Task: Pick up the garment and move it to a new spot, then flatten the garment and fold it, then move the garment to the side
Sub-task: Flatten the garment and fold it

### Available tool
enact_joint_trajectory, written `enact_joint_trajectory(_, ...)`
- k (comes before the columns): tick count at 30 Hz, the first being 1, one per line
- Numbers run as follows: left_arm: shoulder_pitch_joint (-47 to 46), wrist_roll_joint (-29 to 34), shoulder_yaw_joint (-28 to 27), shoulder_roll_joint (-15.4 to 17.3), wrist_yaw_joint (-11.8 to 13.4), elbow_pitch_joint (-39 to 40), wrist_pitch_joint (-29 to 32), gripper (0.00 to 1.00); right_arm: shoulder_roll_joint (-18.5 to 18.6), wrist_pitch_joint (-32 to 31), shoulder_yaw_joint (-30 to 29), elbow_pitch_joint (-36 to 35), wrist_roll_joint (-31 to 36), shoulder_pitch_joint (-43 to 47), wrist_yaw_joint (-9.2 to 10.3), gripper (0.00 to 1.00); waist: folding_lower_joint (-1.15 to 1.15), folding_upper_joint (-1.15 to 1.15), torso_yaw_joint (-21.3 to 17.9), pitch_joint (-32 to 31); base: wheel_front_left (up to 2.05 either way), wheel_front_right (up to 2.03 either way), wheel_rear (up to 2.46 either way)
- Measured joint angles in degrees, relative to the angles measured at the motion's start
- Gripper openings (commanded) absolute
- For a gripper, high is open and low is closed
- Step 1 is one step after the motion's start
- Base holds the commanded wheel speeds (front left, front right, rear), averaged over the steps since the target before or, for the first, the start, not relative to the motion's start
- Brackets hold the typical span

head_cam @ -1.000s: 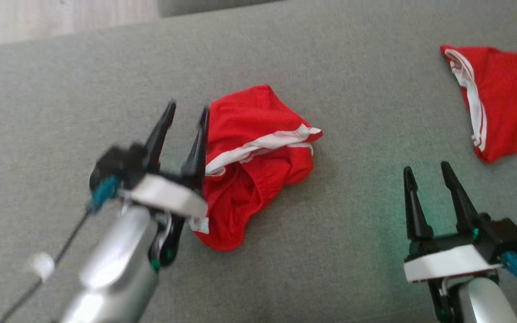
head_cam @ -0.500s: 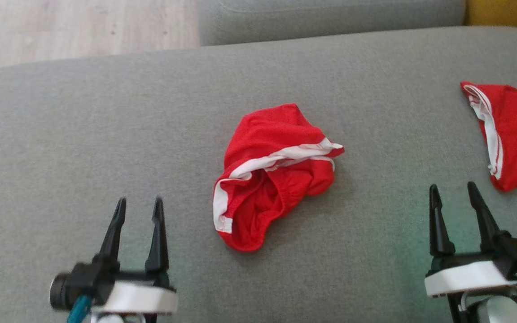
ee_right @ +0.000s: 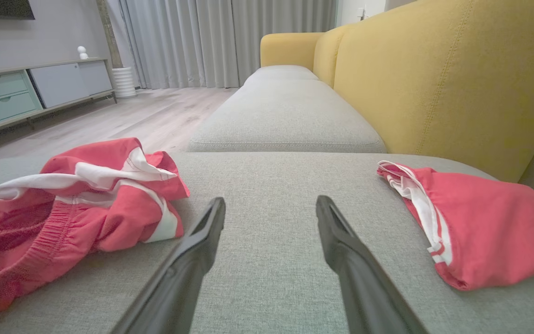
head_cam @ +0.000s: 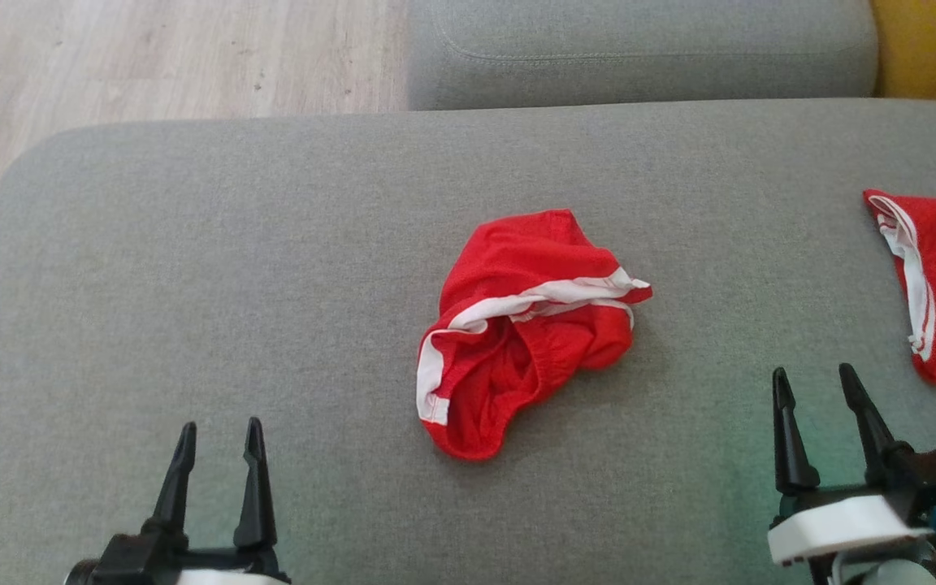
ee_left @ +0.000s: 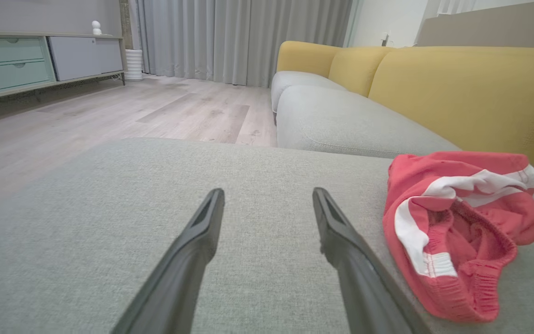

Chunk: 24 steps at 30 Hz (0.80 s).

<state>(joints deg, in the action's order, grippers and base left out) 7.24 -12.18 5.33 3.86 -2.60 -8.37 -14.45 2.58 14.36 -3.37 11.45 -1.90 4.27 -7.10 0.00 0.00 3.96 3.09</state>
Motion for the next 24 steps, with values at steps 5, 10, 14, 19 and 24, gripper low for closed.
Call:
enact_joint_trajectory(5, 0.14, 0.66, -1.13, -0.7, -0.97, -0.55, 0.0, 1.0, 0.0, 0.0, 0.09, 0.38, 0.04, 0.0, 0.0, 1.0, 0.0, 0.0, 0.31, -0.32, 0.0, 0.0, 0.0)
enact_joint_trajectory(10, 0.17, 0.93, -1.85, -0.77, -1.47, -0.69, 0.0, 1.0, 0.0, 0.0, 0.35, 0.55, 0.41, 0.0, 0.0, 1.0, 0.01, 0.0, 0.31, -0.72, 0.0, 0.0, 0.0)
enact_joint_trajectory(14, 0.29, 0.93, -1.83, -0.81, -1.45, -0.68, 0.0, 1.0, 0.0, 0.0, 0.58, 0.8, 0.41, 0.0, 0.0, 1.0, 0.0, 0.0, 0.38, -1.24, 0.0, 0.0, 0.0)
enact_joint_trajectory(19, 0.34, 0.9, -1.77, -0.82, -1.36, -0.67, 0.0, 1.0, 0.0, 0.0, 1.1, 1.3, 0.38, 0.0, 0.0, 1.0, 0.0, 0.0, 0.66, -1.75, 0.0, 0.0, 0.0)
enact_joint_trajectory(24, 0.54, 0.9, -1.77, -0.83, -1.36, -0.45, 0.0, 1.0, 0.0, 0.0, 1.48, 1.62, 0.37, 0.1, 0.0, 1.0, 0.0, 0.0, 0.75, -1.98, 0.0, 0.0, 0.0)
